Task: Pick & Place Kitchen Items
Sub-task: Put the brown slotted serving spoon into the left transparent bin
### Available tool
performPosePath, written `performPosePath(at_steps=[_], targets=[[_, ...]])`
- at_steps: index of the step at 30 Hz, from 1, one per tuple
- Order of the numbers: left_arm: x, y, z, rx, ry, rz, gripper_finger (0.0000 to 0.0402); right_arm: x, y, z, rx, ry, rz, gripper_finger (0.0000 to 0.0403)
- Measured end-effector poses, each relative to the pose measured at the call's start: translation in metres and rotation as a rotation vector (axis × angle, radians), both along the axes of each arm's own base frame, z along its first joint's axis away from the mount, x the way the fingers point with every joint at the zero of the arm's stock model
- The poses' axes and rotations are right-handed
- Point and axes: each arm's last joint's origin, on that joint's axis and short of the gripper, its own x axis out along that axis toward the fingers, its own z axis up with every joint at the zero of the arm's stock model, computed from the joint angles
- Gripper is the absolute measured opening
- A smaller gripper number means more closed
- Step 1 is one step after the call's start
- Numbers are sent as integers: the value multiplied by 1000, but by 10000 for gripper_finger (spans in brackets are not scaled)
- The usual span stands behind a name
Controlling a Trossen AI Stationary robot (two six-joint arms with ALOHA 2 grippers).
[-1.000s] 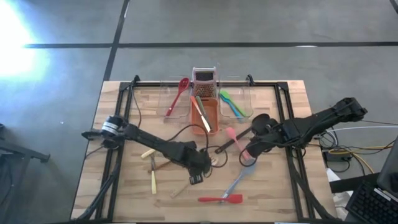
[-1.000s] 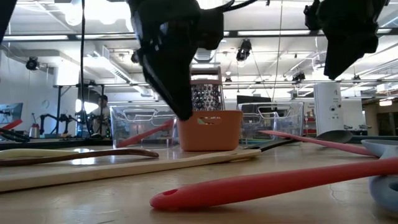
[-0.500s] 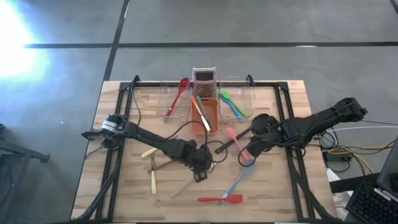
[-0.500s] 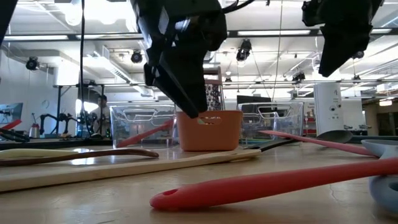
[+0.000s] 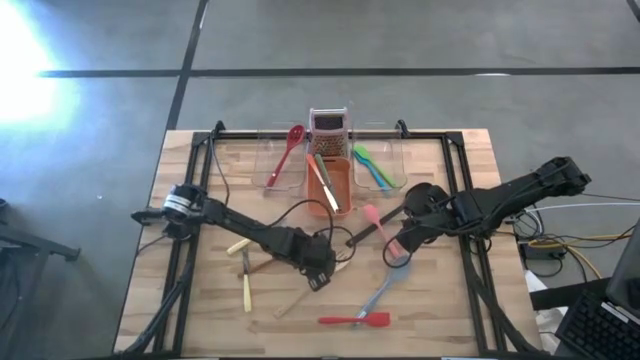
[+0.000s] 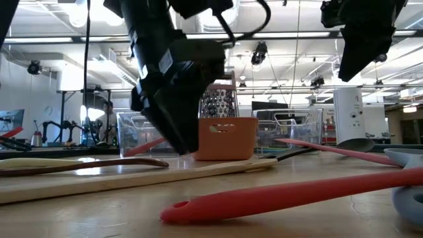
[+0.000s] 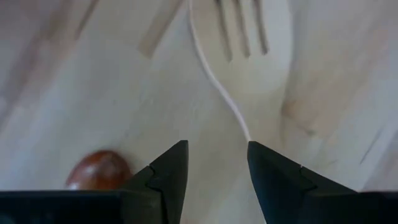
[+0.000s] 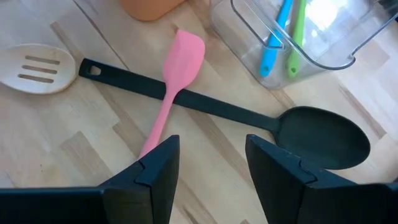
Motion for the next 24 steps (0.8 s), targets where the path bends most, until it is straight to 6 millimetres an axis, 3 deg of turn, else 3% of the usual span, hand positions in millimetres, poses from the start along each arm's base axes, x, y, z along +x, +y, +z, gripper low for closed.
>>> performPosePath(at_steps=[11, 24], targets=[[2, -15, -1, -70, -45, -37, 172, 0, 0, 0, 6, -4, -6, 178], [2, -19, -2, -80, -71, -20, 250, 0, 0, 0, 8, -2, -1, 178]])
